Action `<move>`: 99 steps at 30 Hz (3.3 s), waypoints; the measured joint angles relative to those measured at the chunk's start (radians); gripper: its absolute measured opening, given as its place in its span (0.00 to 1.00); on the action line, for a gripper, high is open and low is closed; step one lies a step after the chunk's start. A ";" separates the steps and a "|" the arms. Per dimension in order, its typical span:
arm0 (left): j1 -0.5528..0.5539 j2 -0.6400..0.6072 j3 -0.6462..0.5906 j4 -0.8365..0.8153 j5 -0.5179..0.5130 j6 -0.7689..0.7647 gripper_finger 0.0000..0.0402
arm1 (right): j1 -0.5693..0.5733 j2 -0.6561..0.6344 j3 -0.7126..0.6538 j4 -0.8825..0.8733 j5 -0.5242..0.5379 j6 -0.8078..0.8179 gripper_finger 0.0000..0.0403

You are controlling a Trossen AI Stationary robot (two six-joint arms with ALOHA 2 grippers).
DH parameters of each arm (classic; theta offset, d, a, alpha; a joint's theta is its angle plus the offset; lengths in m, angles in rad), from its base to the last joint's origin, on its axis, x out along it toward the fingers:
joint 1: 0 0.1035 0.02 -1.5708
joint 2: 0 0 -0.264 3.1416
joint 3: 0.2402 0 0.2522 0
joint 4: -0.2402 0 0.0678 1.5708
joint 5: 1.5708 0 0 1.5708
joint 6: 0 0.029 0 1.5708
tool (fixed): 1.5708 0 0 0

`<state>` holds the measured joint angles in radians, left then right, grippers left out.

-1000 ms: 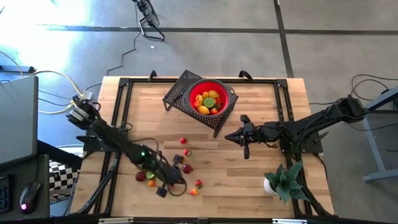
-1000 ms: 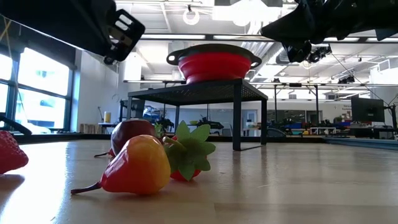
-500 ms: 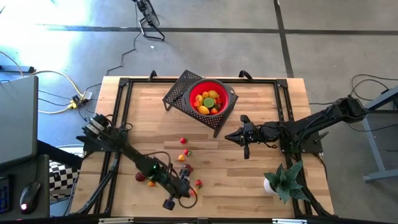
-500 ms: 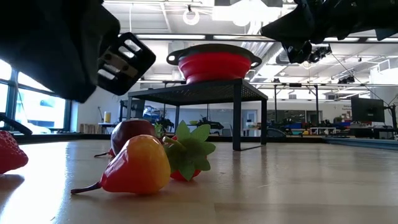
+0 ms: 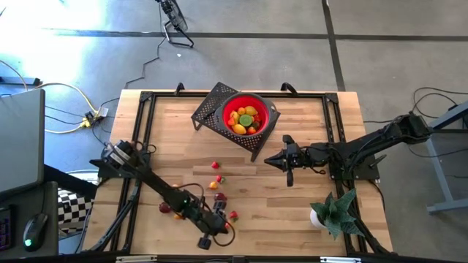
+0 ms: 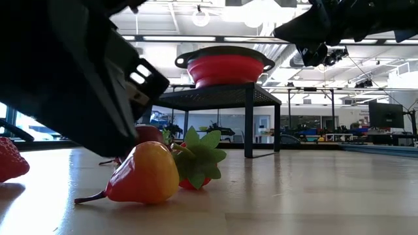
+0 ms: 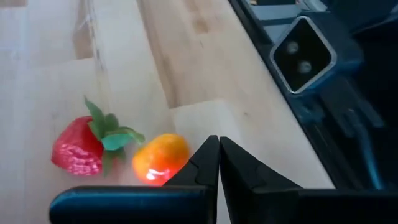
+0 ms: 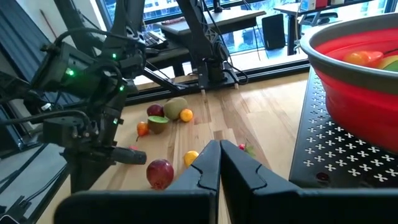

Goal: Pick & Place Fruit
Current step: Put the pomegranate into the strainer bowl on the shelf

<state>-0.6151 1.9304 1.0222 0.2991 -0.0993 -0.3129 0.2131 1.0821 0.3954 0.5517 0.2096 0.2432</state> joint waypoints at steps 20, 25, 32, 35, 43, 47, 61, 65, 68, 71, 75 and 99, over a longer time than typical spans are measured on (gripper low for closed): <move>0.148 0.052 -0.001 0.078 -0.095 0.082 0.03 | 0.000 0.000 0.000 0.006 0.001 -0.008 0.01; 0.193 0.052 -0.001 0.086 -0.094 0.084 0.03 | 0.000 0.000 0.000 0.006 0.000 -0.008 0.01; 0.217 0.053 -0.002 0.173 -0.094 0.134 0.03 | 0.000 0.000 0.000 0.006 0.001 -0.008 0.01; 0.217 0.053 -0.002 0.191 -0.094 0.129 0.03 | 0.000 0.000 0.000 0.006 0.000 -0.008 0.01; 0.178 -0.056 -0.001 -0.008 -0.117 0.109 0.03 | 0.000 0.000 0.001 -0.020 -0.002 -0.005 0.01; 0.155 -0.130 -0.002 -0.197 -0.289 0.068 0.03 | 0.000 0.000 0.001 -0.025 -0.003 -0.001 0.01; 0.163 -0.140 -0.005 -0.416 -0.576 -0.179 0.02 | 0.000 0.000 0.001 -0.024 -0.003 0.000 0.01; 0.190 -0.108 -0.002 -0.405 -0.595 -0.215 0.01 | 0.000 0.000 0.001 -0.024 -0.003 0.000 0.01; 0.212 -0.079 -0.003 -0.398 -0.600 -0.242 0.01 | 0.000 0.000 0.001 -0.024 -0.003 0.000 0.01; 0.230 -0.061 -0.003 -0.379 -0.602 -0.258 0.00 | 0.000 0.000 0.001 -0.025 -0.003 0.000 0.01; 0.238 -0.044 -0.003 -0.314 -0.560 -0.260 0.00 | 0.000 0.000 0.001 -0.025 -0.003 -0.001 0.01; 0.235 -0.078 -0.002 -0.177 -0.542 -0.158 0.00 | 0.000 0.000 0.001 -0.060 -0.003 -0.003 0.01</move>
<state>-0.3798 1.8520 1.0199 0.1217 -0.6411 -0.4708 0.2134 1.0824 0.3962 0.4914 0.2066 0.2399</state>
